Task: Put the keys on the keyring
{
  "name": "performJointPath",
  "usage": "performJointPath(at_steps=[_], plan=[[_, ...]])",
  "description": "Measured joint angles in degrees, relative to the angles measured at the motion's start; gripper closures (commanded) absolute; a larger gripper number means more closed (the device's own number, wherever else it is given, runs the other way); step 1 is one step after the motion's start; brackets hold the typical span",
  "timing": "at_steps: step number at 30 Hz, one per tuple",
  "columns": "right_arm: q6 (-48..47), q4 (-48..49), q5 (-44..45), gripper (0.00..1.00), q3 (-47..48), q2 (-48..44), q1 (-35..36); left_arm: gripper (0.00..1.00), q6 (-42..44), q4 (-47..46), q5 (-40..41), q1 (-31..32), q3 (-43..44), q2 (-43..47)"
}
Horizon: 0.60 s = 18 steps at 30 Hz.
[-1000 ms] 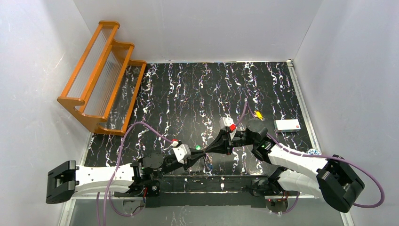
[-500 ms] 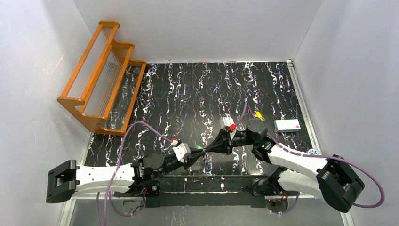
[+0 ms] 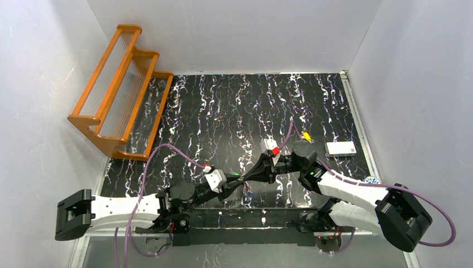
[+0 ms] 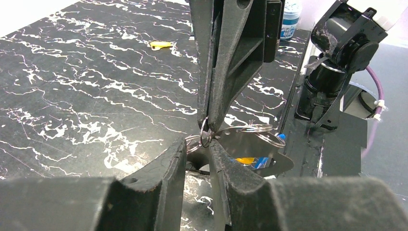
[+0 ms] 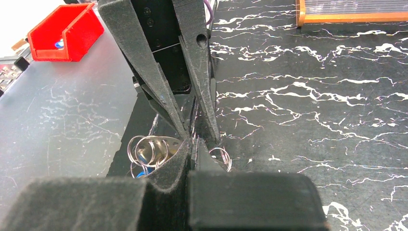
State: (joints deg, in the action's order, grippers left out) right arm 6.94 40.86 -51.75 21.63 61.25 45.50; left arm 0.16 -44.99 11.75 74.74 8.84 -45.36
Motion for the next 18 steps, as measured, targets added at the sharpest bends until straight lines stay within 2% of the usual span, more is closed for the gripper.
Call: performJointPath(at_steps=[9, 18], plan=[[0.0, 0.0, -0.2, 0.99, 0.0, 0.0, 0.0, 0.84, 0.2, -0.5, -1.6, 0.0, 0.0, -0.6], [-0.1, 0.0, -0.3, 0.99, 0.0, 0.0, 0.0, 0.98, 0.0, -0.8, -2.4, 0.0, 0.2, -1.0]])
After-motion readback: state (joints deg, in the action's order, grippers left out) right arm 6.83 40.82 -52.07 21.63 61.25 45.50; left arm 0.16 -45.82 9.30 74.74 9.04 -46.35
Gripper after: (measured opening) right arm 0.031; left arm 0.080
